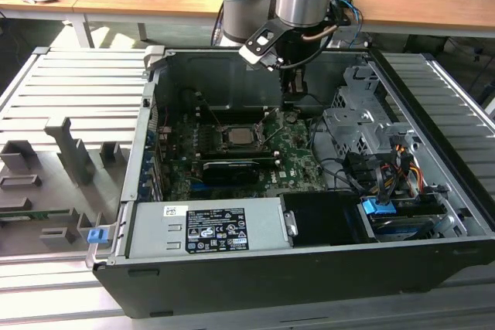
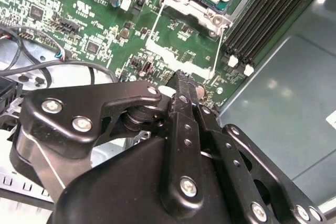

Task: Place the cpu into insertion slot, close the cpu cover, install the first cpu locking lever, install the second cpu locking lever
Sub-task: 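Close the cpu cover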

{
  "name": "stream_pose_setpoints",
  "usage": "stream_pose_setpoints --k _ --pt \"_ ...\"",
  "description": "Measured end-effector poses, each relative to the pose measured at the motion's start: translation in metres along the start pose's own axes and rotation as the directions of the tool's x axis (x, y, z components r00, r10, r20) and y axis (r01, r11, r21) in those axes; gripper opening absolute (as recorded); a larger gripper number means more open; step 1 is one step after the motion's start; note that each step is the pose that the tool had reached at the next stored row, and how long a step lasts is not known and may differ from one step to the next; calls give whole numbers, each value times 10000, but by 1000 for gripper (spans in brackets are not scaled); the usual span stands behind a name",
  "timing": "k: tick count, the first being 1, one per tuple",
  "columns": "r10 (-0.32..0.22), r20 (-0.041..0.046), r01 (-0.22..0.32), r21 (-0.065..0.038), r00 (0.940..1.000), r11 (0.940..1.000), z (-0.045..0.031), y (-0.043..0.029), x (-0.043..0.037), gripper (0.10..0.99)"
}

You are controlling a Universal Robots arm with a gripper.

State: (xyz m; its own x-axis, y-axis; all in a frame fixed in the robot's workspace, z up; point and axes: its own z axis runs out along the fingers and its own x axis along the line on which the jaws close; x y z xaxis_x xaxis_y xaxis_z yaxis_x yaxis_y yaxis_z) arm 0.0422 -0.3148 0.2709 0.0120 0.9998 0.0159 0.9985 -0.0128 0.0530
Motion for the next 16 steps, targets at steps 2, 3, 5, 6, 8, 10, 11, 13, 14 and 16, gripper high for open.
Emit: stream_pose_setpoints --k 2,3,5,6,8,10,11,13,14,16 --pt "-1 1 1 0 10000 10000 1 32 1 106" --pt "-1 0 1 0 10000 10000 2 45 1 106" --pt "-1 1 1 0 10000 10000 4 73 2 106" --pt "0 0 0 0 10000 10000 6 86 2 106" --pt "0 1 0 0 10000 10000 8 102 2 106" --pt "-1 4 1 0 10000 10000 13 113 2 106" --pt "-1 4 1 0 10000 10000 17 118 2 106" --pt "-1 16 1 0 10000 10000 72 116 3 106" --pt "-2 20 2 0 10000 10000 90 115 3 106" --pt "-2 28 2 0 10000 10000 126 113 2 106"
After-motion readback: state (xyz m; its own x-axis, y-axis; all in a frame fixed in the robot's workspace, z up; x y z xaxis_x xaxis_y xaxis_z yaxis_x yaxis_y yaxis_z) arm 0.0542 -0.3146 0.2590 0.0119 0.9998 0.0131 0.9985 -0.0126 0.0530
